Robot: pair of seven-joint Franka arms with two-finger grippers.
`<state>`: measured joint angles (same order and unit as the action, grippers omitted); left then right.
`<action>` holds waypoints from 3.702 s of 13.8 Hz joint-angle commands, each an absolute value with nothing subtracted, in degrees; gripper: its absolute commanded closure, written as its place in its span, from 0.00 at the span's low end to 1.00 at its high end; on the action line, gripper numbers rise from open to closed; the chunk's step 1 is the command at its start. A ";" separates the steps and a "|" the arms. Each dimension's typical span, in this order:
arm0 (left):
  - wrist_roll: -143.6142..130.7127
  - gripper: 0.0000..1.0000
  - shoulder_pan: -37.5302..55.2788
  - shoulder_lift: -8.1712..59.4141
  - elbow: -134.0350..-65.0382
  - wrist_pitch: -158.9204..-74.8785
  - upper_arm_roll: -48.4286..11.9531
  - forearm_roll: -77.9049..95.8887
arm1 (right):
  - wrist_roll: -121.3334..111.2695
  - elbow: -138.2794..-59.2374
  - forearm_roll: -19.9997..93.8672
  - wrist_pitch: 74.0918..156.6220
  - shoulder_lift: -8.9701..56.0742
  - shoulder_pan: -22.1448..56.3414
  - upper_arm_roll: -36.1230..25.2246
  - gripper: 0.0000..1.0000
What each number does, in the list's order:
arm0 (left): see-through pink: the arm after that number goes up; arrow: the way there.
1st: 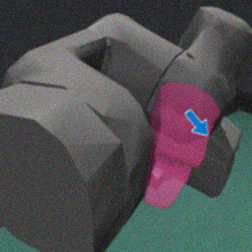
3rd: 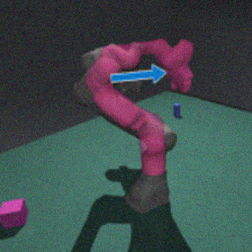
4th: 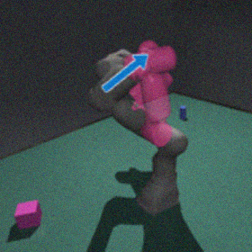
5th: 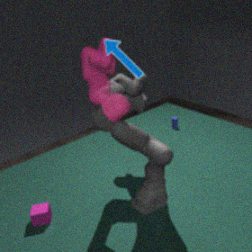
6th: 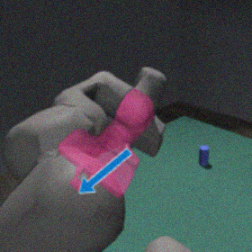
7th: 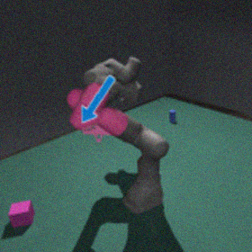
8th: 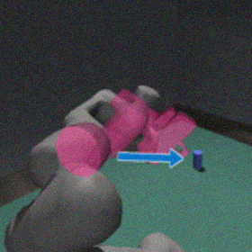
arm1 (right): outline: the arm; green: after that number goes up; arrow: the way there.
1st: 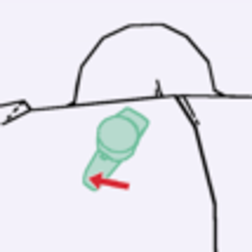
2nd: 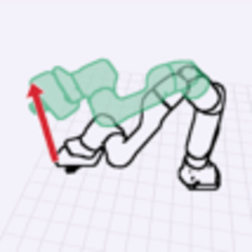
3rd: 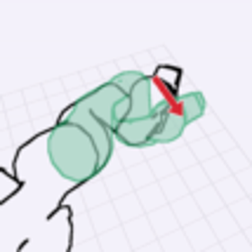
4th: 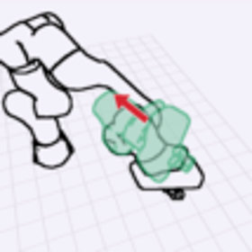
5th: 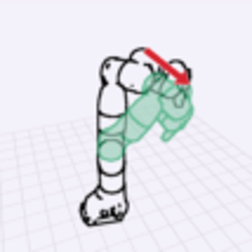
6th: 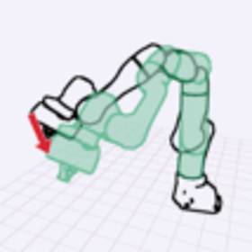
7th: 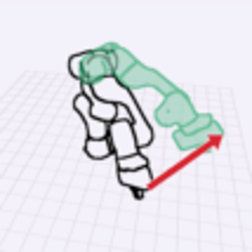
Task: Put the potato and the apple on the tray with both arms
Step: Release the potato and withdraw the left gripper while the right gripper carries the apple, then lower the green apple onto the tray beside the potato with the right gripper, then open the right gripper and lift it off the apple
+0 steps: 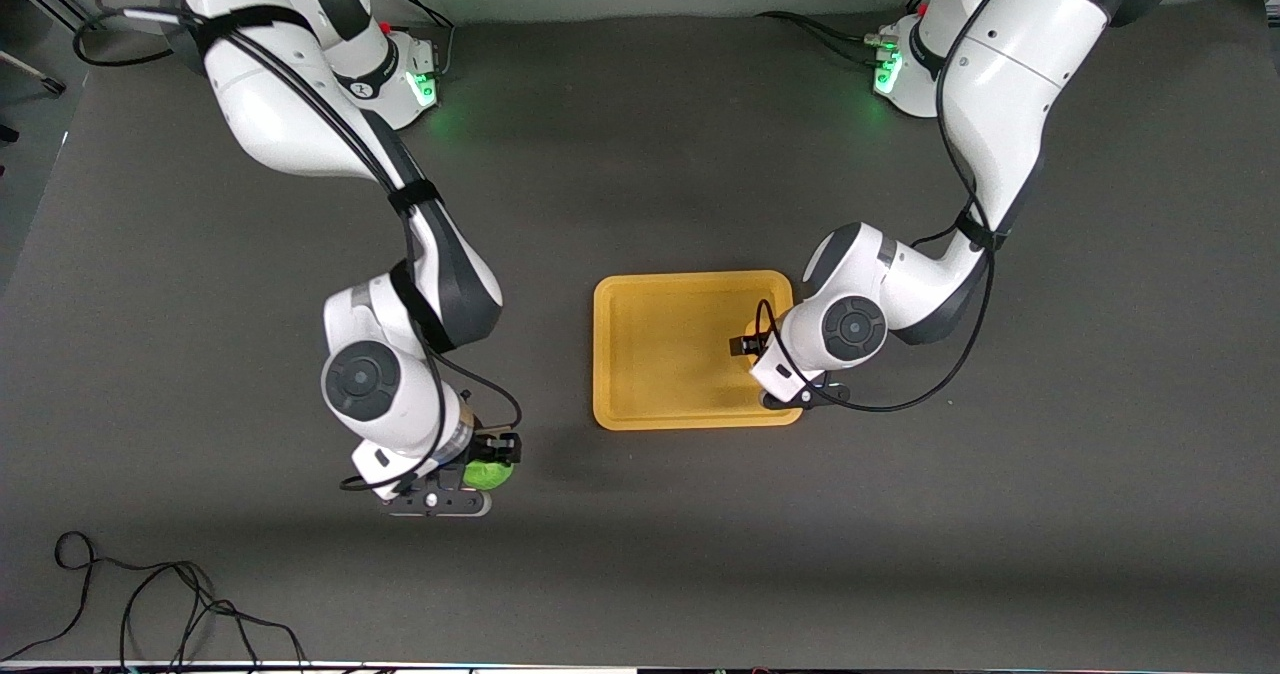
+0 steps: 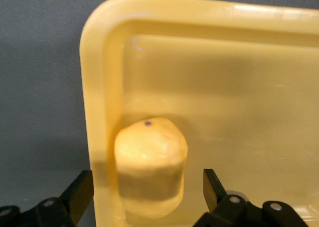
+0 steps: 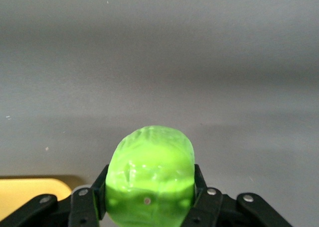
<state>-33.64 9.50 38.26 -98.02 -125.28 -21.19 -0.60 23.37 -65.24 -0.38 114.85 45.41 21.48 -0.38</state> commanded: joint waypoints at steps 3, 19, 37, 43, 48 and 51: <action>-31.92 0.01 4.69 29.38 -96.86 -114.81 -20.65 -1.67 | 23.91 -66.97 -0.97 105.32 35.88 21.88 -0.35 0.67; -6.33 0.00 -15.37 4.58 -97.03 -98.44 -18.72 -5.63 | 58.16 -62.51 -0.79 97.56 31.10 44.90 0.09 0.67; 6.33 0.00 0.35 -2.90 -94.40 -86.22 3.16 -1.23 | 63.98 -61.17 -9.58 125.06 58.62 49.13 -0.70 0.67; 6.86 0.00 1.23 -2.46 -94.92 -88.15 5.19 -1.23 | 63.72 -60.91 -9.05 121.58 55.31 48.52 -0.53 0.00; 6.86 0.00 1.23 -2.11 -94.83 -88.59 5.19 -1.41 | 63.11 -60.21 -8.53 103.14 41.08 47.64 -0.61 0.00; 6.86 0.00 1.23 -1.50 -94.75 -89.64 5.10 -1.41 | 56.03 -61.69 -8.00 91.45 31.85 44.92 -0.79 0.00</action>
